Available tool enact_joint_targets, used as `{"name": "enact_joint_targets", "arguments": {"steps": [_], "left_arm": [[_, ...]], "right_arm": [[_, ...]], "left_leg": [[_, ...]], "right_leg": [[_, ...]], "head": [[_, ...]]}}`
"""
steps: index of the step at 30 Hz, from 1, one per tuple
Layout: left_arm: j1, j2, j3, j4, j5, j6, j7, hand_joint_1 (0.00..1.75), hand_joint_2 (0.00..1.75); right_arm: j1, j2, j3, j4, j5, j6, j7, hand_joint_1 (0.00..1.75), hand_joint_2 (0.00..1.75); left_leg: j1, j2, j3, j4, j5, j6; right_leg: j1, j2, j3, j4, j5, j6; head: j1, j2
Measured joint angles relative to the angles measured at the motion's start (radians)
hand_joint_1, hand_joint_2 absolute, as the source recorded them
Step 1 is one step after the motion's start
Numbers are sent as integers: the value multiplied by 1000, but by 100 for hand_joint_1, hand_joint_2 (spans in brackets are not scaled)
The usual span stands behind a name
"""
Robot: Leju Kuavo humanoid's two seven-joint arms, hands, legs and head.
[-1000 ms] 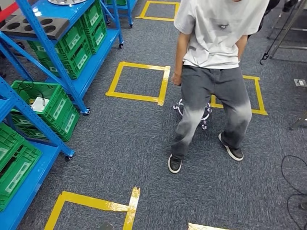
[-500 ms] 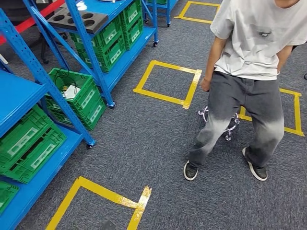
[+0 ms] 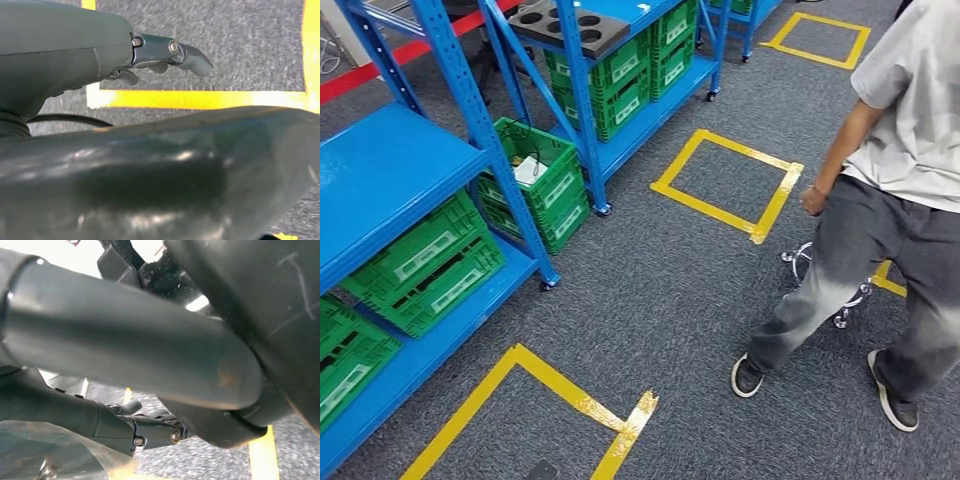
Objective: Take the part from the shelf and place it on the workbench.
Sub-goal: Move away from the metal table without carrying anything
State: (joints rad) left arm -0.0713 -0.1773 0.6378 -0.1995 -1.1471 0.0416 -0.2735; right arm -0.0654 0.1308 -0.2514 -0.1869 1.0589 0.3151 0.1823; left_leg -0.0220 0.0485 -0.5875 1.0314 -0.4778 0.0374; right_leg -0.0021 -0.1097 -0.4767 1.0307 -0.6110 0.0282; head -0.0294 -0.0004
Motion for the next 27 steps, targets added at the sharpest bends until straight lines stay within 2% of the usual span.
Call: {"name": "enact_joint_targets", "arguments": {"steps": [1,2,3,4,5,6,8,9,10,11,12,13,14,15,16,17,18,19,20,21,22,23,24,25,26,27], "left_arm": [[-1,-1,0,0,0,0,0,0,0],[-3,-2,0,0,0,0,0,0,0],[-5,-2,0,0,0,0,0,0,0],[-5,-3,0,0,0,0,0,0,0],[-5,-3,0,0,0,0,0,0,0],[-5,-3,0,0,0,0,0,0,0],[-5,-3,0,0,0,0,0,0,0],[-5,-3,0,0,0,0,0,0,0],[-7,-3,0,0,0,-1,0,0,0],[-7,-2,0,0,0,-1,0,0,0],[-6,-2,0,0,0,-1,0,0,0],[-3,-1,0,0,0,-1,0,0,0],[0,-1,0,0,0,-1,0,0,0],[2,-1,0,0,0,-1,0,0,0],[1,-1,0,0,0,-1,0,0,0],[-1,-1,0,0,0,-1,0,0,0],[-3,-1,0,0,0,-1,0,0,0],[-4,-2,0,0,0,-1,0,0,0],[-3,-2,0,0,0,-1,0,0,0],[-1,-2,0,0,0,-1,0,0,0],[0,-1,0,0,0,-1,0,0,0],[1,-1,0,0,0,-2,0,0,0],[0,-1,0,0,0,-2,0,0,0],[-1,-1,0,0,0,-2,0,0,0],[-3,-1,0,0,0,-3,0,0,0],[-4,-1,0,0,0,-3,0,0,0]], "right_arm": [[0,0,0,0,0,1,0,0,0],[-2,0,-1,0,-1,3,-2,0,0],[-5,-1,-2,-1,-3,5,-4,0,0],[-9,-1,-4,-1,-4,8,-5,0,0],[-13,-1,-5,-1,-4,9,-6,0,0],[-15,-1,-6,-1,-4,10,-6,0,0],[-14,-2,-8,-1,-4,11,-2,0,0],[-13,-2,-9,0,-4,11,-1,0,0],[-11,-2,-10,0,-4,12,1,0,0],[-10,-2,-12,0,-5,13,2,0,0],[-11,-2,-13,1,-5,14,1,0,0],[-12,-2,-14,1,-6,15,1,0,0],[-13,0,-15,0,-6,17,1,0,0],[-12,1,-15,0,-6,19,1,0,0],[-11,2,-15,0,-6,20,1,0,0],[-9,3,-16,0,-7,21,2,0,0],[-7,3,-16,0,-7,21,2,0,0],[-5,2,-16,0,-7,22,3,0,0],[-4,2,-17,0,-8,23,3,0,0],[-4,2,-17,0,-8,24,4,0,0],[-3,2,-17,0,-8,25,5,0,0],[-3,2,-17,0,-8,25,5,0,0],[-2,2,-17,0,-8,26,6,0,0],[-1,2,-17,0,-8,27,6,0,0],[1,2,-17,0,-8,27,7,0,0],[2,2,-17,0,-8,28,7,0,0]], "left_leg": [[5,-13,4,-6,3,5],[8,-25,5,-9,5,7],[11,-38,6,-9,5,9],[13,-51,7,-9,5,10],[15,-65,9,-9,4,9],[17,-80,12,-8,3,8],[22,-112,17,-5,-2,0],[24,-128,15,2,-5,-7],[24,-141,9,8,-6,-14],[24,-152,1,13,-5,-21],[24,-163,-6,14,-2,-28],[25,-172,-11,12,2,-33],[24,-168,-14,14,2,-38],[23,-150,-21,27,-6,-43],[22,-124,-35,59,-24,-47],[22,-92,-59,111,-50,-50],[23,-72,-90,178,-80,-53],[24,-63,-120,241,-103,-55],[25,-59,-139,282,-112,-54],[25,-57,-142,288,-101,-52],[23,-54,-126,257,-74,-47],[20,-45,-97,198,-36,-38],[13,-21,-66,137,-10,-27],[5,2,-38,82,4,-16],[-2,21,-21,47,7,-8],[-8,31,-15,32,-1,-3]], "right_leg": [[-1,30,-18,39,-22,3],[-2,66,-47,97,-48,6],[-3,90,-83,167,-75,9],[-3,101,-116,227,-89,11],[-4,105,-136,258,-86,14],[-5,108,-140,252,-61,17],[-13,124,-105,147,22,25],[-19,148,-85,87,52,29],[-23,169,-68,41,63,28],[-25,186,-59,17,62,24],[-24,191,-55,8,56,17],[-25,181,-51,4,54,8],[-26,171,-49,2,56,3],[-27,158,-46,1,57,-1],[-27,143,-44,-1,57,-5],[-25,127,-41,-1,56,-9],[-22,111,-39,-1,53,-13],[-19,95,-38,-1,50,-16],[-17,79,-35,-1,47,-19],[-15,66,-31,-1,44,-21],[-13,54,-26,-1,40,-21],[-11,42,-20,-2,36,-22],[-8,31,-16,-3,31,-21],[-5,20,-12,-4,27,-20],[-2,8,-11,-6,23,-18],[0,-5,-10,-9,20,-15]], "head": [[2,0],[5,0],[6,0],[6,0],[6,0],[5,0],[6,0],[8,0],[9,0],[10,0],[10,0],[8,0],[7,0],[2,0],[-1,0],[-5,0],[-9,0],[-9,0],[-9,0],[-9,0],[-9,0],[-9,0],[-9,0],[-9,0],[-9,0],[-10,0]]}}
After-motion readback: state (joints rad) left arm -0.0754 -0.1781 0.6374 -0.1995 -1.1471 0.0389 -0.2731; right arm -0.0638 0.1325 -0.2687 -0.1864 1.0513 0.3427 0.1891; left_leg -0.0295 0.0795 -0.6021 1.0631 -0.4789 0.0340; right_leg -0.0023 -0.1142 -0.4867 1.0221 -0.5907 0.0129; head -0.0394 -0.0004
